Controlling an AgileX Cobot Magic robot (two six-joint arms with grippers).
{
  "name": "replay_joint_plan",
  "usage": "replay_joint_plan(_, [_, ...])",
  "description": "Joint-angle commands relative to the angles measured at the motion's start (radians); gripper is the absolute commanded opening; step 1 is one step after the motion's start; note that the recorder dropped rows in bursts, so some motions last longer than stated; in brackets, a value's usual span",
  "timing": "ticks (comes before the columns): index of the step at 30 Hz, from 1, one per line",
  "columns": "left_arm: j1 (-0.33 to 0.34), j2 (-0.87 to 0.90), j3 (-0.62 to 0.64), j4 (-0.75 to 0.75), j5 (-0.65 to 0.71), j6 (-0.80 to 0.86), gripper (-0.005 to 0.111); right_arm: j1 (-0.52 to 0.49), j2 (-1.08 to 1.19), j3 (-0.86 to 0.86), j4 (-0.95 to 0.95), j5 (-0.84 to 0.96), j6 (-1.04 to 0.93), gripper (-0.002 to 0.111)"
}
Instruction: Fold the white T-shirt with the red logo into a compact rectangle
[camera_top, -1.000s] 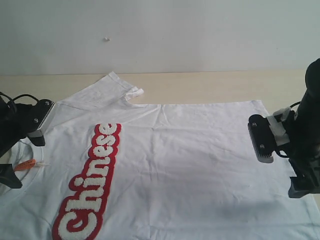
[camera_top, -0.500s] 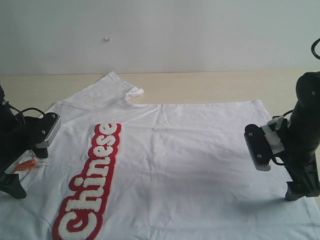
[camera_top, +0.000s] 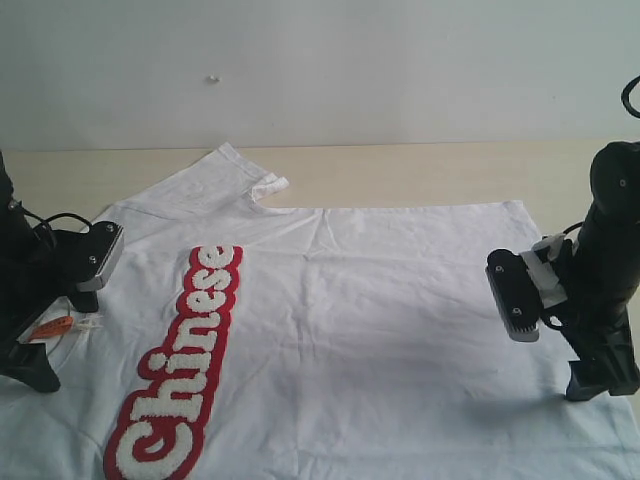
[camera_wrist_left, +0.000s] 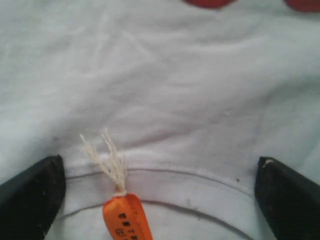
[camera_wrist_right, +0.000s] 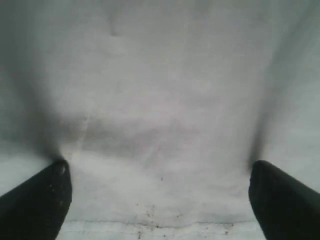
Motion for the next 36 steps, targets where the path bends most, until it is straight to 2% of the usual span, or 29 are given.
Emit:
replay_joint_plan(1, [0.002,0.046,0.011,0.002,-0.015,-0.024,0.105,-0.001,0.057,0.010,0.051,-0.056,0.010,0.069])
replay_joint_plan(8, [0.002,0.046,0.011,0.000,-0.015,-0.043,0.105,-0.001,0.057,0.010,0.066,-0.055,0.013,0.015])
replay_joint_plan(11, [0.002,0.054,0.011,0.000,-0.015,-0.064,0.101,-0.001,0.057,0.010,0.078,-0.055,0.015,0.000])
replay_joint_plan(14, [0.002,0.063,0.011,-0.001,-0.013,-0.064,0.085,-0.001,0.057,0.010,0.078,-0.055,0.016,0.000])
replay_joint_plan(16, [0.002,0.067,0.011,-0.001,-0.013,-0.073,0.068,-0.001,0.057,0.010,0.078,-0.055,0.017,0.000])
replay_joint_plan(22, [0.002,0.069,0.011,-0.001,-0.014,-0.088,0.004,-0.001,0.057,0.010,0.078,-0.055,0.017,0.000])
replay_joint_plan(23, [0.002,0.069,0.011,-0.001,-0.012,-0.088,0.000,-0.001,0.057,0.010,0.078,-0.055,0.017,0.000])
replay_joint_plan(27, [0.002,0.054,0.011,0.005,0.008,-0.127,0.000,-0.001,0.053,0.010,0.078,-0.053,0.017,0.000])
replay_joint_plan(32, [0.002,-0.164,0.006,0.124,0.040,-0.127,0.000,-0.001,-0.121,0.010,0.074,-0.021,0.015,0.000])
replay_joint_plan(36, [0.004,-0.331,-0.005,0.138,0.064,-0.152,0.000,-0.001,-0.251,-0.051,0.067,0.062,0.013,0.000])
